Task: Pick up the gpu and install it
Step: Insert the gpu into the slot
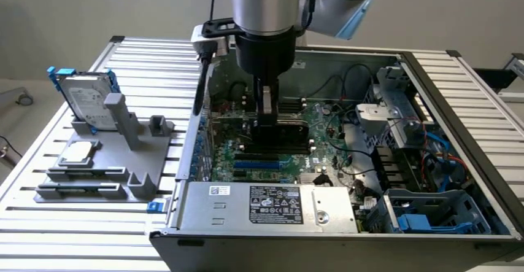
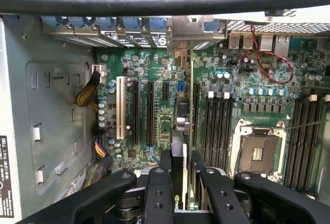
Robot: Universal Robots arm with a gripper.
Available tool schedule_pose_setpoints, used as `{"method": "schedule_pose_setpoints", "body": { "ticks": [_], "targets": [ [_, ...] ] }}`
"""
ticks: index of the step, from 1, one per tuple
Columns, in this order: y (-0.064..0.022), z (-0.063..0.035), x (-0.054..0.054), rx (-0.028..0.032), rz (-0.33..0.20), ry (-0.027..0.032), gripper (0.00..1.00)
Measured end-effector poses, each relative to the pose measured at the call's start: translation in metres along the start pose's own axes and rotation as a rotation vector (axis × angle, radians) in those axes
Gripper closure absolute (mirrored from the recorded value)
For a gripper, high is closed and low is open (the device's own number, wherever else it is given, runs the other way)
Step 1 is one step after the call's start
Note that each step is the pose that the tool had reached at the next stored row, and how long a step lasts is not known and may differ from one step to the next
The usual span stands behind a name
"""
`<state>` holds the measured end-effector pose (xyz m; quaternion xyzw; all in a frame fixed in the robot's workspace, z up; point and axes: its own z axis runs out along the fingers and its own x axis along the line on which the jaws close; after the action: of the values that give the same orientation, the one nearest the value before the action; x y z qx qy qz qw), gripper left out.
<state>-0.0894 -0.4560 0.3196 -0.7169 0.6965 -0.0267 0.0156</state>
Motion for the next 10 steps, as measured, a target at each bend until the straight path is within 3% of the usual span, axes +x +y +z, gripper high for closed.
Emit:
{"method": "schedule_pose_setpoints", "body": {
  "ticks": [10],
  "targets": [
    [0.0013, 0.0182, 0.004, 0.0000, 0.000, 0.0000, 0.74]
  ]
}}
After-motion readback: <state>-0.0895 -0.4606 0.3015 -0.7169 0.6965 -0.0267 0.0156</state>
